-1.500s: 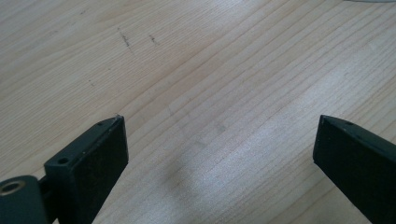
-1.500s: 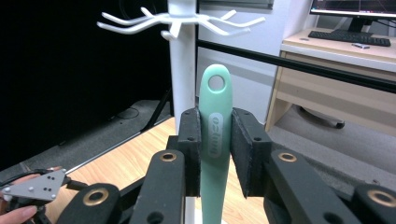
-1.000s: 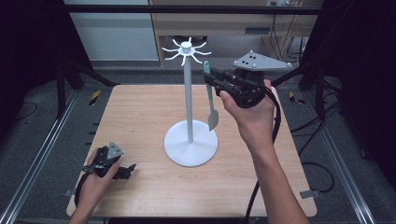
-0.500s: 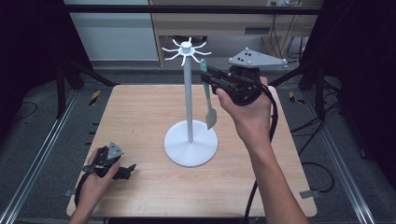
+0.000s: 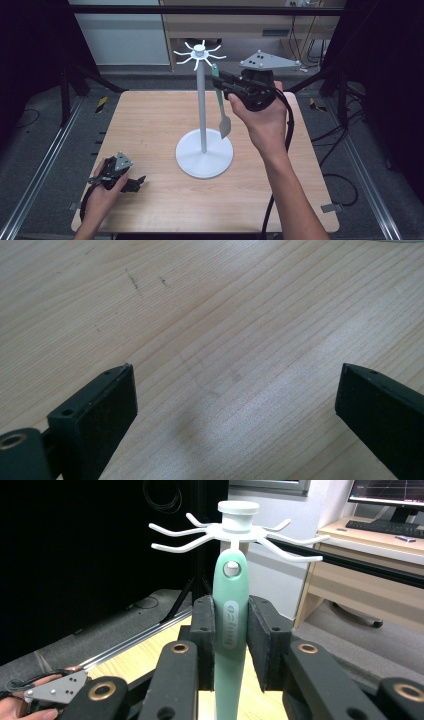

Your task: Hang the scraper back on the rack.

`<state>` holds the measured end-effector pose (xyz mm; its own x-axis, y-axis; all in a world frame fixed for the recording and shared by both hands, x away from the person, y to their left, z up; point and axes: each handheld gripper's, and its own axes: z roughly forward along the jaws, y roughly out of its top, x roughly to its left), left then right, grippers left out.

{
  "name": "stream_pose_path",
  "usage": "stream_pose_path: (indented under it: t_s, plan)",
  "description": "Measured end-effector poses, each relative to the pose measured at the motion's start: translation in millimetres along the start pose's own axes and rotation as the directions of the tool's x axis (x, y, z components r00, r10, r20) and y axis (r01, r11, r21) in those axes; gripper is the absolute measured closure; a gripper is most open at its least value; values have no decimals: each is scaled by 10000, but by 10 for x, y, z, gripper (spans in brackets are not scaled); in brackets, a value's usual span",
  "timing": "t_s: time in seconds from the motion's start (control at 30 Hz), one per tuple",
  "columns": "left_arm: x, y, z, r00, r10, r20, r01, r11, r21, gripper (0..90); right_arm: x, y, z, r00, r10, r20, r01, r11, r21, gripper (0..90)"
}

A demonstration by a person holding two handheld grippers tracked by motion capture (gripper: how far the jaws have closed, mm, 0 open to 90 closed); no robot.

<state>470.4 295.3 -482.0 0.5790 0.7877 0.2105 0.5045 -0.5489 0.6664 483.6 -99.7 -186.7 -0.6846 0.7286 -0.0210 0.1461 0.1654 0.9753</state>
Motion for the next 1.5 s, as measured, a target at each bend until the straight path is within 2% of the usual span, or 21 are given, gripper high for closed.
stream_pose_path:
  t_s: [0.4,1.5]
  plan:
    - [-1,1,2,10000,12,11,-12,10000,15,30,-22,-9,91,9999,151,-15,-151,9999,-18,743]
    - [-5,2,6,10000,47,37,-47,10000,50,30,-7,-14,97,9999,129,16,-129,9999,6,737]
